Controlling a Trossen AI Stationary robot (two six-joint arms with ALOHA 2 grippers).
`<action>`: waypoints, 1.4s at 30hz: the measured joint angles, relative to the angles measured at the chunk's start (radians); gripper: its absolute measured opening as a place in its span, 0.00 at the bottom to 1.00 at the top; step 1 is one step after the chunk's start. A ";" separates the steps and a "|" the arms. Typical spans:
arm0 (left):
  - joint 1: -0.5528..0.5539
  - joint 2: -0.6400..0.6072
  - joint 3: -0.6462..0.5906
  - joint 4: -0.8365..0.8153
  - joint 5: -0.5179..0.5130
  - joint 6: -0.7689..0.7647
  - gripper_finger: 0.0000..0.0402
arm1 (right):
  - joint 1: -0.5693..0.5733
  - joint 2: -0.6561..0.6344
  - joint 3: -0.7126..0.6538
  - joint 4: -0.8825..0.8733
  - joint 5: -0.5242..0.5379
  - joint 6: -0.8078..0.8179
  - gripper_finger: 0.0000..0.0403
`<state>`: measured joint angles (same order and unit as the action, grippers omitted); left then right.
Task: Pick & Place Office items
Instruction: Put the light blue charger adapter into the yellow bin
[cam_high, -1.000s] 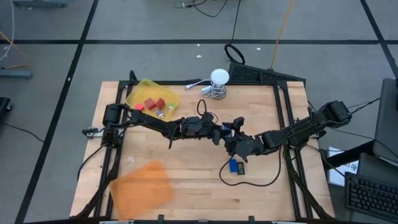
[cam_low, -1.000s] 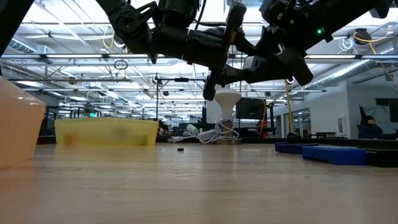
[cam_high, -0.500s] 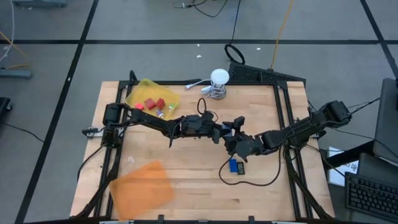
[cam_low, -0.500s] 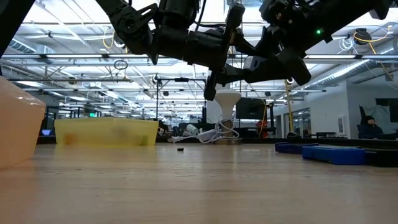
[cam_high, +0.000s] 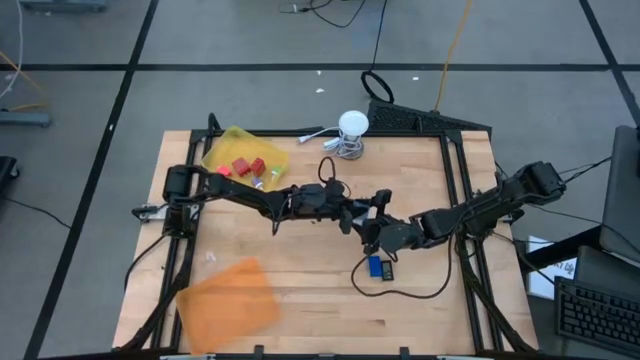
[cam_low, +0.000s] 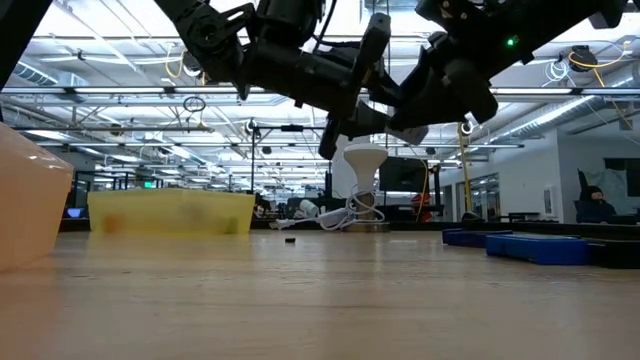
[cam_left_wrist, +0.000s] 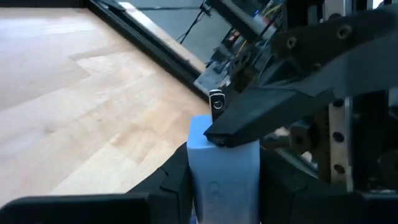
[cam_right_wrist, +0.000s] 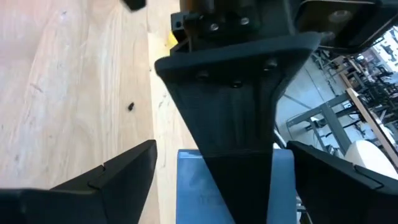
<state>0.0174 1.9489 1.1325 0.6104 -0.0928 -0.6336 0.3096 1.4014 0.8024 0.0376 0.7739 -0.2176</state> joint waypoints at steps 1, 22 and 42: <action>0.000 -0.007 0.000 -0.019 -0.006 0.020 0.30 | 0.000 -0.003 0.000 -0.001 0.001 0.000 0.85; -0.013 -0.089 -0.001 -0.223 -0.058 0.225 0.30 | 0.008 -0.170 -0.004 -0.201 0.115 0.154 0.83; -0.039 -0.527 -0.421 -0.244 -0.450 0.265 0.30 | 0.006 -0.169 -0.048 -0.180 0.112 0.199 0.82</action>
<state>-0.0216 1.4216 0.7112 0.3666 -0.5427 -0.3689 0.3157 1.2320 0.7544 -0.1427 0.8858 -0.0181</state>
